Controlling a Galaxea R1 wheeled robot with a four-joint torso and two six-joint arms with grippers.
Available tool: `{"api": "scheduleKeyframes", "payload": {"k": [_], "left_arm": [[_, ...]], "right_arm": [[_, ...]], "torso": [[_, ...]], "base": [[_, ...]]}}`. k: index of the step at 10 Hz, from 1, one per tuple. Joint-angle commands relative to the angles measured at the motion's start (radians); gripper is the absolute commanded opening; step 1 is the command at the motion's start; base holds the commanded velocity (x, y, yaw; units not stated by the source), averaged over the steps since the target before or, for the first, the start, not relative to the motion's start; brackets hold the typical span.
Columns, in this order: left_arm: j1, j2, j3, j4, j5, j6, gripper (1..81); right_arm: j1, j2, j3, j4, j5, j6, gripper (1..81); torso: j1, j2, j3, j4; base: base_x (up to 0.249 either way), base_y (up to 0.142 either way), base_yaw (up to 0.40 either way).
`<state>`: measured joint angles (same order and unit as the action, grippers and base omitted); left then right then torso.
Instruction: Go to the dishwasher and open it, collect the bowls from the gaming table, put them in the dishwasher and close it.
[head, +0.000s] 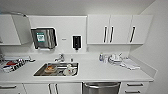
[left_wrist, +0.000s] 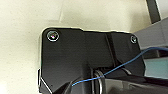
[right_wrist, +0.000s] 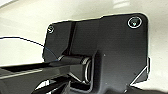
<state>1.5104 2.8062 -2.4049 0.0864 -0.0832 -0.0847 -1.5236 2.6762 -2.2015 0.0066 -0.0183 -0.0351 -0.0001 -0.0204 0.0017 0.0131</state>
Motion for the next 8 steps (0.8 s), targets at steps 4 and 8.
{"api": "scheduleKeyframes", "payload": {"k": [4, 8], "left_arm": [[-0.057, -0.019, 0.006, 0.004, 0.043, -0.004, 81.1], [-0.057, -0.017, 0.007, 0.009, 0.043, -0.004, 81.1]], "right_arm": [[0.058, -0.016, 0.01, -0.005, -0.051, -0.002, 81.1], [0.058, -0.016, 0.007, -0.004, -0.051, 0.0, 81.1]], "torso": [[0.0, 0.0, 0.0, 0.0], [0.0, 0.0, 0.0, 0.0]], "base": [[0.121, 0.073, 0.0], [0.121, 0.034, 0.0]]}}
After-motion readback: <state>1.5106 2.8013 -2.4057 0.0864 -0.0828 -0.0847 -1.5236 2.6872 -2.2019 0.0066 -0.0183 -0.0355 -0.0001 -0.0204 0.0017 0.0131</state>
